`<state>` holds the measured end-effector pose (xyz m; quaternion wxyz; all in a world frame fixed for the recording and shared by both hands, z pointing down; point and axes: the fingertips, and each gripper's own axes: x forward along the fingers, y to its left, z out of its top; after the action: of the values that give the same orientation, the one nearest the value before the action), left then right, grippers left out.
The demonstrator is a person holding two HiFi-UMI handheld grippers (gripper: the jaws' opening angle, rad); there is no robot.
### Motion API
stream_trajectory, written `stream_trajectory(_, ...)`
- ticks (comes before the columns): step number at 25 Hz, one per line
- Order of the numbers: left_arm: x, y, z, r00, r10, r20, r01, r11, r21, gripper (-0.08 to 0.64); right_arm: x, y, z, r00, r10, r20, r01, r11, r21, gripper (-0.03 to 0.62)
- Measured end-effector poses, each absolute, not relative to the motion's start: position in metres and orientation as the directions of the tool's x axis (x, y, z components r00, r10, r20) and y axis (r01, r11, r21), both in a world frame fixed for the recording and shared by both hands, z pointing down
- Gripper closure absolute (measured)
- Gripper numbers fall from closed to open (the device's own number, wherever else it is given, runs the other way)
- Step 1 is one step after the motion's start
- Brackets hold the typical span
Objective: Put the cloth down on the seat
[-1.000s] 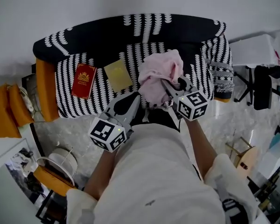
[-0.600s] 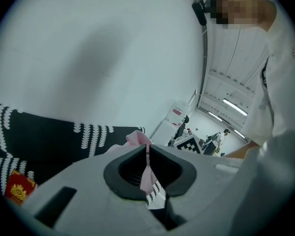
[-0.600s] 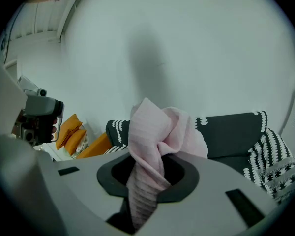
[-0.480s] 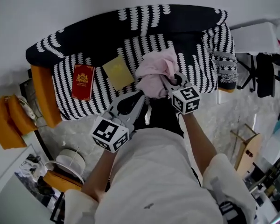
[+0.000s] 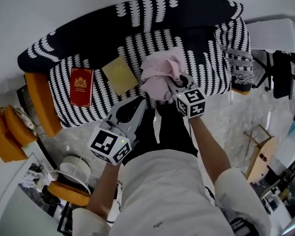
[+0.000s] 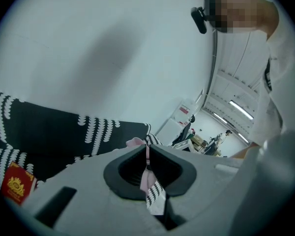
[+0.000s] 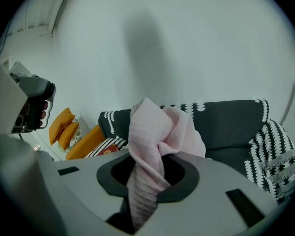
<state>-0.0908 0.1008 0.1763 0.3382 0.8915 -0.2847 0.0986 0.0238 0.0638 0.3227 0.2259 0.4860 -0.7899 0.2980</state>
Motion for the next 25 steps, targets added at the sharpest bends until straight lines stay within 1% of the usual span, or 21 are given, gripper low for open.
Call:
stream_trajectory(5,-0.086,0.097,0.195,0.802,-0.451,0.391,-0.597,-0.584,0.55,0.531,0.031,0.06,0.357,-0.419,-0.598,0.683,-0.902,0.362,-0.237,0.505)
stream_trajectory(9,-0.081,0.087,0.214,0.787,-0.464,0.407,-0.617,-0.576,0.536,0.531,0.034,0.049,0.382,-0.424,-0.593,0.685,-0.899,0.365,-0.241,0.505)
stream_trajectory(13,-0.072,0.085,0.233,0.759,-0.491,0.428,-0.65,-0.531,0.544,0.531,0.036,0.051,0.405,-0.454,-0.558,0.694,-0.878,0.411,-0.244,0.505)
stream_trajectory(25,-0.042,0.074,0.284,0.713,-0.516,0.474,-0.699,-0.474,0.535,0.531,0.042,0.056,0.483,-0.512,-0.455,0.729,-0.812,0.532,-0.238,0.505)
